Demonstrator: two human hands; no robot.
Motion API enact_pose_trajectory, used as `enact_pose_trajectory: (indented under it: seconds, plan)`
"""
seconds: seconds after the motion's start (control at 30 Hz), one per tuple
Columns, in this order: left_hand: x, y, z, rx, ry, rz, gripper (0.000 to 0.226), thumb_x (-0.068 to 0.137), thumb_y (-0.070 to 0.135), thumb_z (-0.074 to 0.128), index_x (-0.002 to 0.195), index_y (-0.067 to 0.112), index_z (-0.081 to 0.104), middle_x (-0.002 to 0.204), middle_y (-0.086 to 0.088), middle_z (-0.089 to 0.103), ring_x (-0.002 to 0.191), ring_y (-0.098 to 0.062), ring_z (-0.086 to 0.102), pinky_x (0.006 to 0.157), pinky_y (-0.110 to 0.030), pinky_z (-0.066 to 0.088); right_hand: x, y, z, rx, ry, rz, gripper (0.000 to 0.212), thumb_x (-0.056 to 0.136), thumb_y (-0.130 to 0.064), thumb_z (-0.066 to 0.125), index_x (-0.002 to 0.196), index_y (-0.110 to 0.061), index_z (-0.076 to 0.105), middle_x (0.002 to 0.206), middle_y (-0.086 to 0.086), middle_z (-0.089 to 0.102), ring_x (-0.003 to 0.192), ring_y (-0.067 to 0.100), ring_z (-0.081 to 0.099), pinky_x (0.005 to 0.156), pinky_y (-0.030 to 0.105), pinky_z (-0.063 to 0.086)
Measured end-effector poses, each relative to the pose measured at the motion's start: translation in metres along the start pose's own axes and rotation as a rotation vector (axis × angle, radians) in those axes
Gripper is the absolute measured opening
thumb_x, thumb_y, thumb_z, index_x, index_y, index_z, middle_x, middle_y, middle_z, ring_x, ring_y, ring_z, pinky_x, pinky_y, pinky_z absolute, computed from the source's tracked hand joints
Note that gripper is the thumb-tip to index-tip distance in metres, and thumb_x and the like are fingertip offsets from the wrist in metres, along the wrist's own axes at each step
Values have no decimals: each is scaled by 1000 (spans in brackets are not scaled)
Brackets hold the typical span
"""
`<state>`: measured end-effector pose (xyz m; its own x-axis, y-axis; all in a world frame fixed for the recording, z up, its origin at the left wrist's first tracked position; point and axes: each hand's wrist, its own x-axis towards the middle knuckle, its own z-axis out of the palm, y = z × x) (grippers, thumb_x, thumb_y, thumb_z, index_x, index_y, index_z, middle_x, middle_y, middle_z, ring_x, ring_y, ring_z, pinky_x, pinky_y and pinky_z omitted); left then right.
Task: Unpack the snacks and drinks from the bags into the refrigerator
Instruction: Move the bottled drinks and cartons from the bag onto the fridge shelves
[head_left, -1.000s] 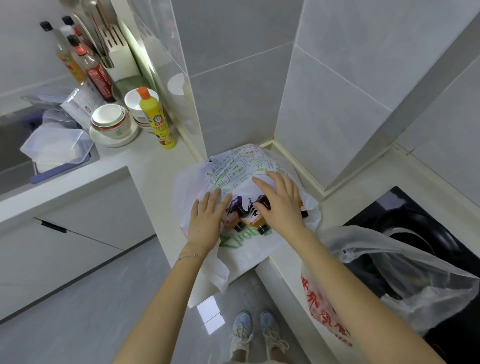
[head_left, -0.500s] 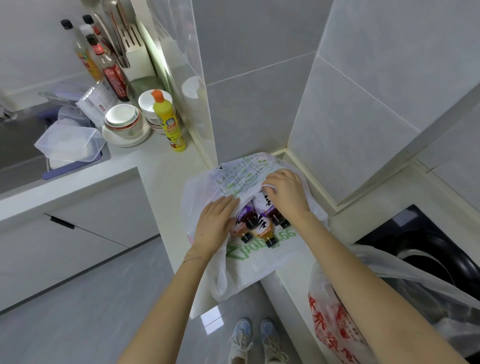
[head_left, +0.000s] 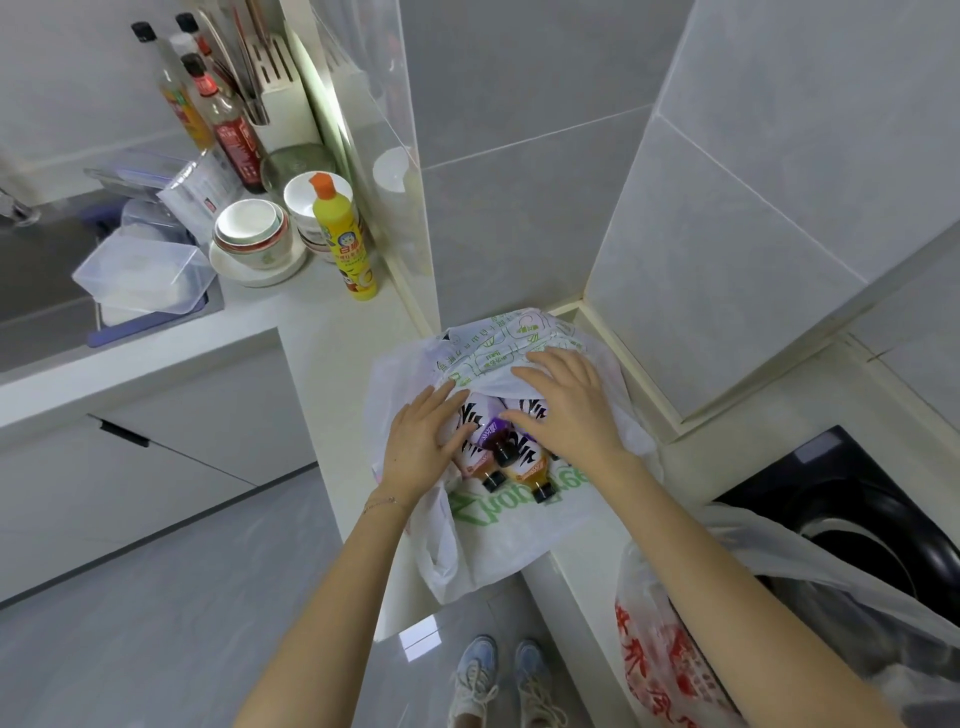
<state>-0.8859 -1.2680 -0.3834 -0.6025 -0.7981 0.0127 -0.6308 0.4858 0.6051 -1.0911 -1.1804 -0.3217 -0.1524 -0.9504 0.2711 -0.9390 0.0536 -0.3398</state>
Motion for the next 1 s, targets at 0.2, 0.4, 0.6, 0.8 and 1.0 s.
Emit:
enact_pose_trajectory:
  seconds: [0.2,0.4,0.6,0.8,1.0]
  plan:
    - [-7,7,-1,84,-73,7,92,74,79,38,149,27,34,159,5,25,147,-27,22,114,-46,27,-40,-30,23,-215,-48,40,54,76,-66,47,85,-18,71,88,-2,63,93,25,56,86,38,31]
    - [-18,12,-5,95,-115,-27,97,69,83,32,152,33,25,161,5,18,149,-24,13,117,-47,20,-53,-35,38,-242,-274,239,46,83,-56,62,89,-11,71,93,6,68,100,28,56,93,44,34]
    - [-27,15,-5,66,-56,-13,68,91,48,60,150,31,31,160,1,23,148,-27,18,118,-49,20,-57,-39,33,-58,-260,371,37,89,-50,57,96,-16,68,97,1,68,101,23,59,91,38,39]
    - [-28,19,-9,75,-75,-5,64,92,35,64,149,28,36,159,-2,27,147,-27,21,117,-49,21,-48,-50,27,7,-276,424,39,87,-53,59,89,-15,67,86,2,70,85,23,65,72,34,44]
    - [-31,27,-9,29,19,71,66,87,26,70,146,24,40,156,-2,33,146,-26,24,118,-51,19,-47,-61,9,113,-141,546,35,85,-48,60,90,-13,64,77,3,69,72,24,65,54,28,43]
